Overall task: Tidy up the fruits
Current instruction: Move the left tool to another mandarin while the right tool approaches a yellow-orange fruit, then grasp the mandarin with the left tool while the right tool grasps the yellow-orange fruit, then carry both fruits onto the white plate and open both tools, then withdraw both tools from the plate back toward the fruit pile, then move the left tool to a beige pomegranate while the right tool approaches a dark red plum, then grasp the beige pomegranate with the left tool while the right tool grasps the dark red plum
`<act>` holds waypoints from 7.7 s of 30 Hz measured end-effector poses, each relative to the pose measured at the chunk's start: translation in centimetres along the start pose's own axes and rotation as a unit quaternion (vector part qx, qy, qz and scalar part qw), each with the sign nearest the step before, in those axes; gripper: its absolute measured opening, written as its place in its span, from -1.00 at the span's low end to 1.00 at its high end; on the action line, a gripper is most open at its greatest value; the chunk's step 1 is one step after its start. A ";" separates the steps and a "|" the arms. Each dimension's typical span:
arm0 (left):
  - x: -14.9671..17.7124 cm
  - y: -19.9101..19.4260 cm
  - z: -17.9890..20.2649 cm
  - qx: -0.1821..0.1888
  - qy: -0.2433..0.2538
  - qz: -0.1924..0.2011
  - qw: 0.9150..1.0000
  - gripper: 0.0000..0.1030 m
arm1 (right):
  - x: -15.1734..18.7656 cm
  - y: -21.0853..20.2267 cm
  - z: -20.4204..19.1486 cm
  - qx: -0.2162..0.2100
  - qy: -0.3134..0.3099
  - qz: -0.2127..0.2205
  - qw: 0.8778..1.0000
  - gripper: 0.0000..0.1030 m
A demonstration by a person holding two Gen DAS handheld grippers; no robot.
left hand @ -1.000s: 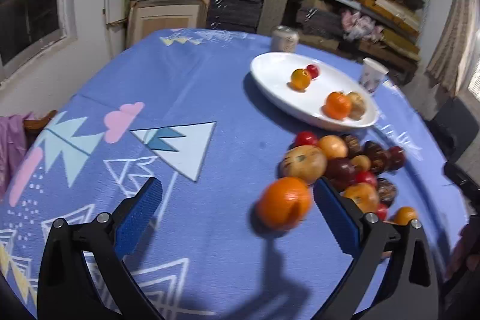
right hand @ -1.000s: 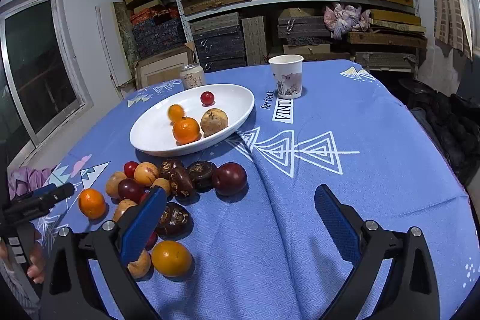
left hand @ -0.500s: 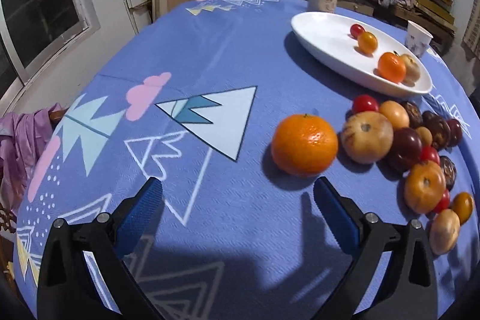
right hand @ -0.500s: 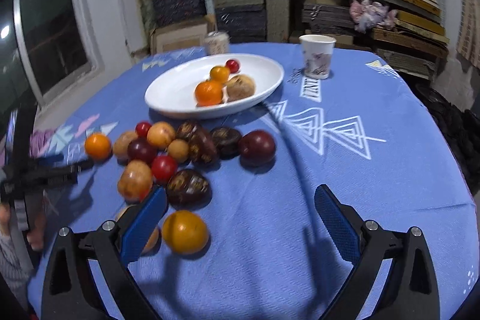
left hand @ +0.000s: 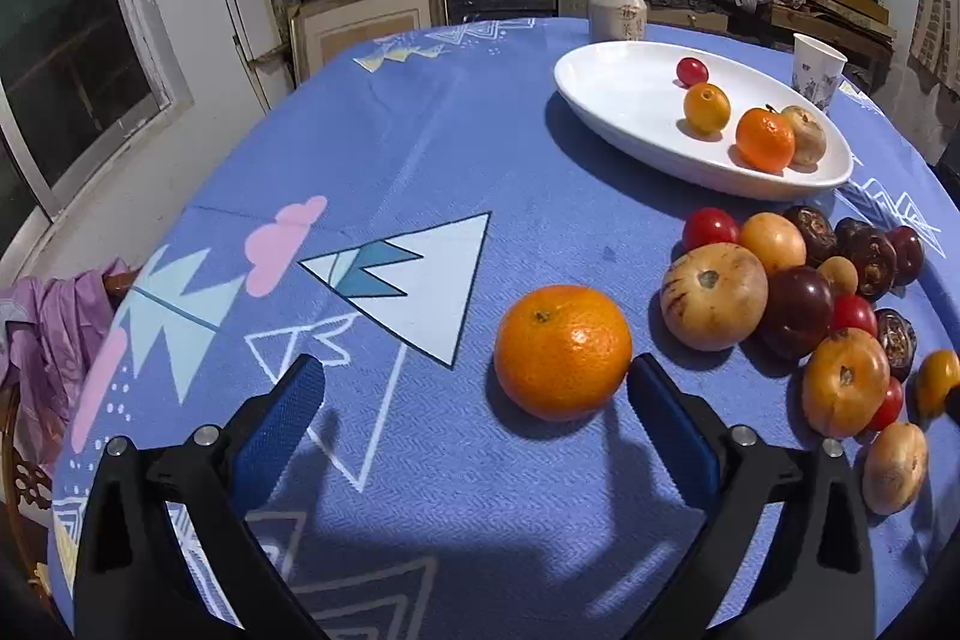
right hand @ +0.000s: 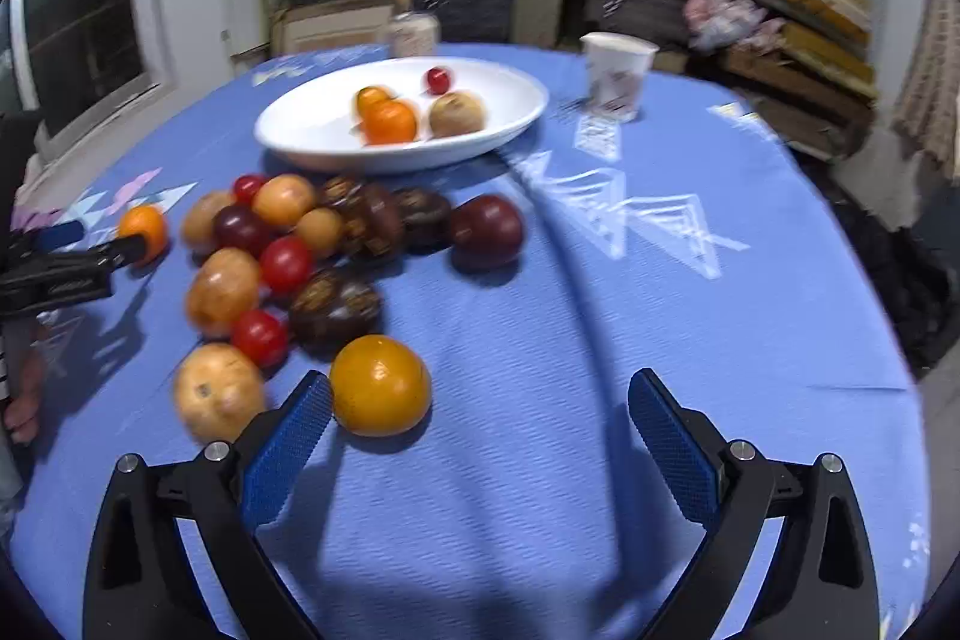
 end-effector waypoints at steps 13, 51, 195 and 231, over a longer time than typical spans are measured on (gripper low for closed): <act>-0.5 0.9 1.2 0.010 0.022 -0.004 1.000 0.92 | 0.2 0.9 -2.2 -0.088 -0.035 -0.030 0.995 0.09; -8.4 -1.5 3.5 0.104 0.014 0.048 0.993 -0.10 | -7.5 -0.3 0.8 -0.114 0.025 0.010 0.993 -0.26; -1.9 1.8 -2.5 0.076 -0.108 -0.010 0.991 0.92 | -3.3 2.1 4.4 -0.070 0.154 0.012 0.985 0.93; -2.0 2.5 0.7 0.015 -0.012 -0.005 1.000 0.92 | -6.2 7.9 0.4 -0.061 0.038 -0.034 0.997 -0.21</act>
Point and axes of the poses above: each gripper's, at about its wrist camera, not at the fingertips, and y roughly the way its jaws point, z to its right, x to its underside, the point moved 1 cm from there along y, roughly the way its jaws point, and after that the axes turned 8 degrees about x, right-handed, at the moved point
